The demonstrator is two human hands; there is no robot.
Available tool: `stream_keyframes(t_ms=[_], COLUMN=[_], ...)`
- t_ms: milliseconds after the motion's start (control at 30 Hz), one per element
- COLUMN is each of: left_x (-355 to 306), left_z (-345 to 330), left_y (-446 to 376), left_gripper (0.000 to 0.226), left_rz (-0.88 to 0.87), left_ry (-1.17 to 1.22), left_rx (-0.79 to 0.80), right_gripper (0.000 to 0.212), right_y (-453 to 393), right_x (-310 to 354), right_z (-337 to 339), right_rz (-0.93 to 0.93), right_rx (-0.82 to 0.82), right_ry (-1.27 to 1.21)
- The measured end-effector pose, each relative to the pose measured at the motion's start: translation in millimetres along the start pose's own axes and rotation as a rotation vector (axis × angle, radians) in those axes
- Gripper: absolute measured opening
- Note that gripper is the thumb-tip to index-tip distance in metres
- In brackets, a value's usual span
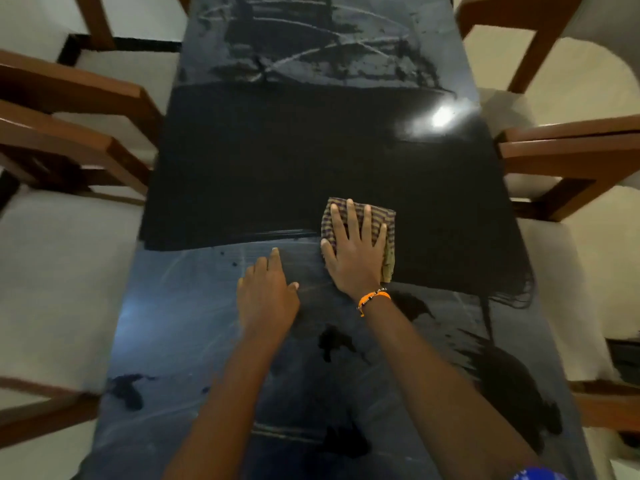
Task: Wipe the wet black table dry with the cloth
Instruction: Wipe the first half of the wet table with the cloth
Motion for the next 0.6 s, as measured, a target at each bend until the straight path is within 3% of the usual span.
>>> stream_keyframes(t_ms=[367, 467, 600], left_x=[179, 209, 227], left_z=[55, 59, 54], left_y=[14, 12, 5], left_gripper=[0.075, 0.072, 0.049], left_rz=[0.254, 0.266, 0.203], left_ry=[0.11, 0.161, 0.309], left_rx=[-0.084, -0.08, -0.023], right_gripper=[0.064, 0.064, 0.064], right_y=[0, -25, -82], right_x=[247, 271, 282], right_z=[-57, -62, -60], right_rz=[0.421, 0.496, 0.487], right_rx=[0.114, 0.107, 0.09], right_ry=[0.04, 0.061, 0.134])
Point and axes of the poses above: each hand's wrist, its own y-axis away from the middle knuckle, its own z-axis out of the back of the hand, x = y × z, the point moved 3 cm from there along -y, towards the middle knuckle, and after that the axes turned 6 degrees about -z, right-handed, at the moved point
